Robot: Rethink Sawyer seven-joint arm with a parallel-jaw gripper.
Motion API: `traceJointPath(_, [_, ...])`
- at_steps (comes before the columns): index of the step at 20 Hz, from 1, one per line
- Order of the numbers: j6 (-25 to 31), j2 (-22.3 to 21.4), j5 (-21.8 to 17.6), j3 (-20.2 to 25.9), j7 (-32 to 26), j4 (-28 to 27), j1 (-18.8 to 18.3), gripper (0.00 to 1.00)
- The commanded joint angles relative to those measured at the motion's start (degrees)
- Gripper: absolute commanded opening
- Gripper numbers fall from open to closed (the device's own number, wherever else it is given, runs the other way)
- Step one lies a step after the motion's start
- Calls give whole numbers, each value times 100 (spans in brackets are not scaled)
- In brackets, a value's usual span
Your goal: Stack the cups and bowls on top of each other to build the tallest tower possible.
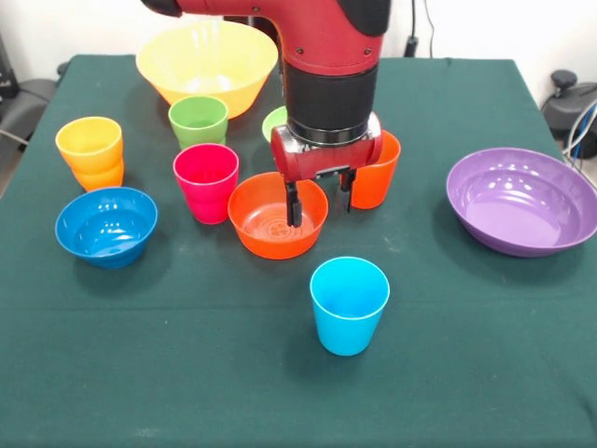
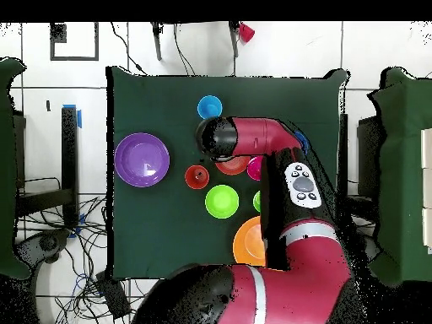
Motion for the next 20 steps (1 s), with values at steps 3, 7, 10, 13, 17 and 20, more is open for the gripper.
traceJointPath(3, [-636,573,-669,-414,644,-503,427,100])
traceJointPath(7, [-858,632,-589,-507,746,-430,487,100])
traceJointPath(10, [-917,568,-484,-535,733,-266,479,100])
traceJointPath(13, [-971,595,-442,-559,647,-229,467,100])
traceJointPath(17, [-880,657,-373,-588,584,-327,469,100])
traceJointPath(20, [-792,650,-319,-566,520,-329,445,100])
